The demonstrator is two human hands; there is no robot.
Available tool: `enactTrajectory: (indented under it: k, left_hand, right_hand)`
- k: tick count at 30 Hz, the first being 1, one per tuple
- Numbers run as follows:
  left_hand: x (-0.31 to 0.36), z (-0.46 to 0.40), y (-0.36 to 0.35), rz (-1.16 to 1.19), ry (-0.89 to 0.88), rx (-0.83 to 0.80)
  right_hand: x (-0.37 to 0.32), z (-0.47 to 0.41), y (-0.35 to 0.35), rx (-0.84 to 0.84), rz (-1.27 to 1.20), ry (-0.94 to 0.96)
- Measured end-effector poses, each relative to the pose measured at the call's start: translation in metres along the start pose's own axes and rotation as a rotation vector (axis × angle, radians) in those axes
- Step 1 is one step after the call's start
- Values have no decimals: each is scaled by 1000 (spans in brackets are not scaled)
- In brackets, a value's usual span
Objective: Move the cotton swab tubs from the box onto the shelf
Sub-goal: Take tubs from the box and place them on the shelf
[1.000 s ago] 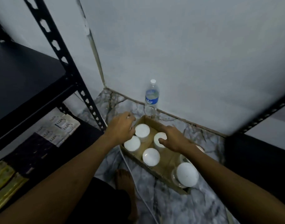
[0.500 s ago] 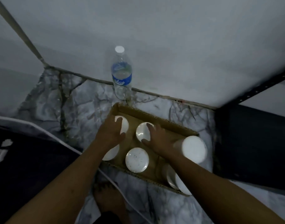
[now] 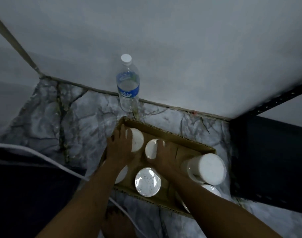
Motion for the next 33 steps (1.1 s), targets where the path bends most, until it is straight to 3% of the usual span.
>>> enactTrajectory:
  k: [6,11,14,18,28,33]
  left_hand:
    - [32,35,-3,290,-122,-134]
    - [22,62,33,553,-138,-64]
    - [7,72,70,585,-91,56]
    - [-17,106,98,578,-61,102]
    - [-110,259,147,701,267,274]
    - [-144,338,195,670,312,395]
  right_hand:
    - [8,32,29,94,40,36]
    - [6,57,57,210,65,62]
    - [-5,75,71,263,51,121]
    - [-29,101,80,343,27,186]
    - [-140,175,73,264,-152,438]
    - [-198,215,83,314,-226,659]
Point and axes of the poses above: each hand's wrist, its own z-axis away from the middle knuckle, its own y-axis out of the back of the hand, x = y × z, the point moved 3 cm from there along -z, towards the middle knuckle, and after that the axes turned 11 degrees about y, right-handed, at the moved point
